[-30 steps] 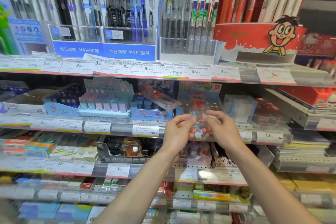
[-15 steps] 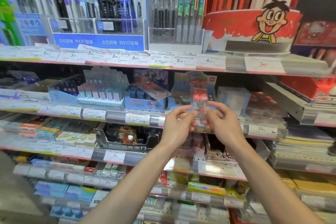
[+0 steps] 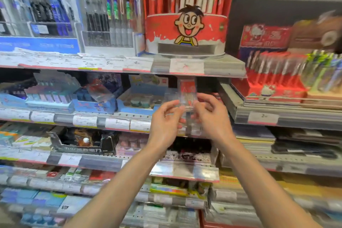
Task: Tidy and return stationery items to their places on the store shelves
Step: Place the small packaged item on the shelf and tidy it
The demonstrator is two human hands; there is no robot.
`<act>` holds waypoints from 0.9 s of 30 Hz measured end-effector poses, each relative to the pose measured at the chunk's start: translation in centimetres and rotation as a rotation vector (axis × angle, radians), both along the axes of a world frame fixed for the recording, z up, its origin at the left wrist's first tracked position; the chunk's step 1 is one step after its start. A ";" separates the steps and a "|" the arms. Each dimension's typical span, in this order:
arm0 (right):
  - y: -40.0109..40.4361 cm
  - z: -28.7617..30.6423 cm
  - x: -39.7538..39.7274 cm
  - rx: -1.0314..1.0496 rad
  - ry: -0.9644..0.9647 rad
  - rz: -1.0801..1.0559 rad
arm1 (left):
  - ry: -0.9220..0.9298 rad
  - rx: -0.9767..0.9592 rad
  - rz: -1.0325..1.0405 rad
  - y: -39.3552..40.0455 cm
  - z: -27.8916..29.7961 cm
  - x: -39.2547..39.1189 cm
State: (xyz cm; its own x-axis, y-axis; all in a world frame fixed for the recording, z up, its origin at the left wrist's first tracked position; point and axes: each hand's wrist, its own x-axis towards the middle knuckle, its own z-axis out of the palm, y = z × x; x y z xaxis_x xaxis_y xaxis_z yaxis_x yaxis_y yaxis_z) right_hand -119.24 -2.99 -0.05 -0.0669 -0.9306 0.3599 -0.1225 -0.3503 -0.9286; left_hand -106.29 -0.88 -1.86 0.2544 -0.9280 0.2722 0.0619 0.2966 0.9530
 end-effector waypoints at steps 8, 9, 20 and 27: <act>-0.8 -1.0 -4.8 0.043 0.088 -0.145 | -0.111 0.057 -0.099 -2.1 -0.6 -4.7; -1.1 -1.3 -4.9 0.072 0.116 -0.161 | -0.128 0.073 -0.096 -2.3 -0.9 -4.8; -2.4 -2.1 -4.0 0.105 0.481 -0.358 | -0.573 0.011 -0.050 -4.1 -1.9 -3.5; -1.2 -2.1 -6.6 -0.165 0.940 -0.337 | -0.765 -0.103 -0.025 -4.9 -1.9 -3.4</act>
